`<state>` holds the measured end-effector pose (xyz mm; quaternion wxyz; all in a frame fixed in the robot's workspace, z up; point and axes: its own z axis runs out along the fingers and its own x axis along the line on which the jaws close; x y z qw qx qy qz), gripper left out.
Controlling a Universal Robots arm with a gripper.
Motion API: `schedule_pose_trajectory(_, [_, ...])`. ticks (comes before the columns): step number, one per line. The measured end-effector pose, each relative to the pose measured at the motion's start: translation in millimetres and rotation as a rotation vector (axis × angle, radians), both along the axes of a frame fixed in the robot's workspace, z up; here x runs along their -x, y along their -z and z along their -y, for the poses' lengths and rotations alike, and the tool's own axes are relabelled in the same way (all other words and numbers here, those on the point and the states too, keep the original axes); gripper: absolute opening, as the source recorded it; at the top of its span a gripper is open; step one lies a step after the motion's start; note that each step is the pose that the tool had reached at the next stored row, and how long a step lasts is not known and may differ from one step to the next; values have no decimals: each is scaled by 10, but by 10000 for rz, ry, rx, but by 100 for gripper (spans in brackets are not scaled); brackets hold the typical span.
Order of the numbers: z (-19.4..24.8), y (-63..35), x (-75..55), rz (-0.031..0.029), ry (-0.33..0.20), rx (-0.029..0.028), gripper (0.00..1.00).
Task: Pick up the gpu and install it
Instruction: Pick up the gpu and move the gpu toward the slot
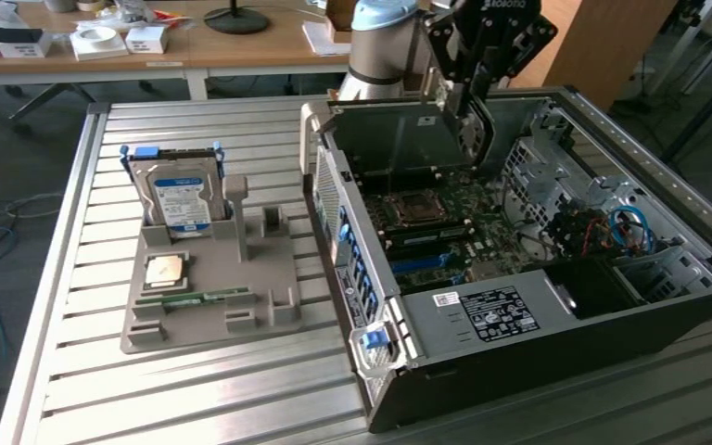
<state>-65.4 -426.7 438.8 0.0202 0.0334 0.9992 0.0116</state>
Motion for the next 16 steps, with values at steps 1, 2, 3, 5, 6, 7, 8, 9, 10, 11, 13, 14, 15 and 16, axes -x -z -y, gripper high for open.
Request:
schedule_pose_trajectory(1, [0,0,-28,0,0,0,26])
schedule_pose_trajectory(2, [0,0,-56,0,-1,0,26])
schedule_pose_trajectory(3, [0,0,-87,0,-1,0,26])
schedule_pose_trajectory(5, [0,0,-140,0,0,0,26])
schedule_pose_trajectory(6, [0,0,-168,0,0,0,26])
schedule_pose_trajectory(7, [0,0,-195,0,-1,0,26])
schedule_pose_trajectory(8, [0,0,-221,0,-1,-1,26])
schedule_pose_trajectory(9, [0,0,-247,0,-1,-1,26])
schedule_pose_trajectory(10, [0,0,-275,0,0,0,26])
schedule_pose_trajectory(11, [0,0,-300,0,0,0,26])
schedule_pose_trajectory(13, [0,0,-351,1,0,0,26])
schedule_pose_trajectory(14, [0,0,-375,0,-1,0,26])
schedule_pose_trajectory(15, [0,0,-399,0,0,1,26])
schedule_pose_trajectory(16, [0,0,-423,0,0,0,26])
